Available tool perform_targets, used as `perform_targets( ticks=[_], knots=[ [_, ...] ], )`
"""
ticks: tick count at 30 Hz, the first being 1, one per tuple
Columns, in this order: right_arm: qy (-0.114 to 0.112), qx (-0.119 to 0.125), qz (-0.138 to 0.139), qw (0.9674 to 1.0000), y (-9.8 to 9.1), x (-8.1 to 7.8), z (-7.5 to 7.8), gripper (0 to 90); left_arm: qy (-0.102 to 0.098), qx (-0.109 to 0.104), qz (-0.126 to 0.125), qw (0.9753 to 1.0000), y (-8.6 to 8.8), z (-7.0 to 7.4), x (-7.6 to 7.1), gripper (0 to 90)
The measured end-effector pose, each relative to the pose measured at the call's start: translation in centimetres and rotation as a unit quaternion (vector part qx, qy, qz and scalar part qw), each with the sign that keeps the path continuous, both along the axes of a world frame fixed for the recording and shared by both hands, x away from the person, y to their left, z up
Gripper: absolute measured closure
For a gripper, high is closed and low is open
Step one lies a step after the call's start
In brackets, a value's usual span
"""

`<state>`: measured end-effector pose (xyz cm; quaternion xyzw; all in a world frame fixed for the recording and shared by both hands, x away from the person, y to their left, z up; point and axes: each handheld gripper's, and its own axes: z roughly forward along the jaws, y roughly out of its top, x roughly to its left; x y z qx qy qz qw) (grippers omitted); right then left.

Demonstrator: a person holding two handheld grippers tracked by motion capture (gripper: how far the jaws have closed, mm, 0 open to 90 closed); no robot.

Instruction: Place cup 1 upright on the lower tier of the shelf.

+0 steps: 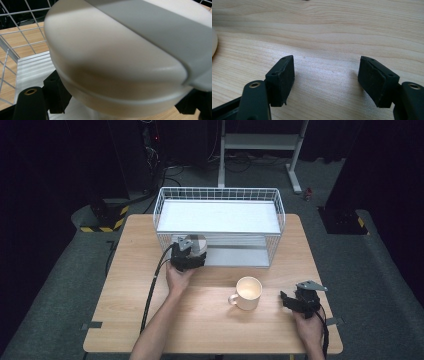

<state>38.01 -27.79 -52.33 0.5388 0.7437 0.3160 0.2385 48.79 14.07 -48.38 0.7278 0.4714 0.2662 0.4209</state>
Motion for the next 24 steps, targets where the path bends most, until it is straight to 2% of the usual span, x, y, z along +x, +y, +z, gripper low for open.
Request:
perform_targets(
  ticks=[5,8,10,15,19,21,24],
  knots=[
    [0.0,0.0,0.0,1.0,0.0,0.0,0.0,29.4,-0.007,0.002,0.005,1.0,0.16,-0.12,0.33,19.1],
    [0.0,0.0,0.0,1.0,0.0,0.0,0.0,29.4,0.002,0.003,0.003,1.0,0.04,0.03,0.61,19.1],
    [0.0,0.0,0.0,1.0,0.0,0.0,0.0,29.4,0.007,-0.009,0.009,0.9999,-0.14,0.01,0.62,19.0],
    [0.0,0.0,0.0,1.0,0.0,0.0,0.0,29.4,0.008,-0.01,0.009,0.9999,-0.12,0.04,0.57,18.7],
    [0.0,0.0,0.0,1.0,0.0,0.0,0.0,29.4,-0.001,0.007,0.003,1.0,0.16,0.19,0.51,17.6],
    [0.0,0.0,0.0,1.0,0.0,0.0,0.0,29.4,-0.003,0.001,-0.004,1.0,0.32,0.27,0.42,14.4],
    [0.0,0.0,0.0,1.0,0.0,0.0,0.0,29.4,-0.006,-0.005,-0.002,1.0,0.49,0.46,0.35,11.9]
  ],
)
